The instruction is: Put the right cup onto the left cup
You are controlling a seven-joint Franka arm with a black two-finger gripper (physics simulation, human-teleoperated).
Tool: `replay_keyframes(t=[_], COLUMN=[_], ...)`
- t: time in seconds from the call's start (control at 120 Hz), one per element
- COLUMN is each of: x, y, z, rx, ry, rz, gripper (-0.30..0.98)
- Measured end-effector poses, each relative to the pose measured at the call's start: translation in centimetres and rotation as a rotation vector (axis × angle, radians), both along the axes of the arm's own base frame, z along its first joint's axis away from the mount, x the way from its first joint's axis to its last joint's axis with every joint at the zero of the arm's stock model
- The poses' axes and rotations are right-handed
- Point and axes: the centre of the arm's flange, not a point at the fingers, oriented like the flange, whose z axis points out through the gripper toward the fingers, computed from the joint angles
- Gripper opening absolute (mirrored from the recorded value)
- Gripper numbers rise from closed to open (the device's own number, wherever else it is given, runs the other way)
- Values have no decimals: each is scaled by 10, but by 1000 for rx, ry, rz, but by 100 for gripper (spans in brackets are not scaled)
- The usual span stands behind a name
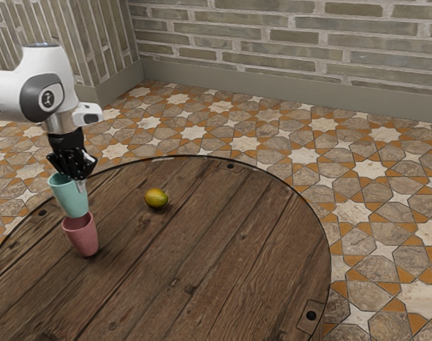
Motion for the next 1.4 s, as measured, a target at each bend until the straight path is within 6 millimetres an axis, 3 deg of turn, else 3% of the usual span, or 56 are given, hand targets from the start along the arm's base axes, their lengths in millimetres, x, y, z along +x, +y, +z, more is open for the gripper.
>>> replay_keyframes(t=[0.367,0.7,0.917,1.117,1.308,1.4], x=[12,-1,-2,1,7,10], y=[0,-2,8,20,13,4], z=[-14,-19,-25,-46,-43,-23], rx=[4,4,2,-4,-2,6], ry=[20,27,35,60,43,6], rz=[-16,-17,0,21,6,-13], gripper=[-10,-10,-10,-10,31,43])
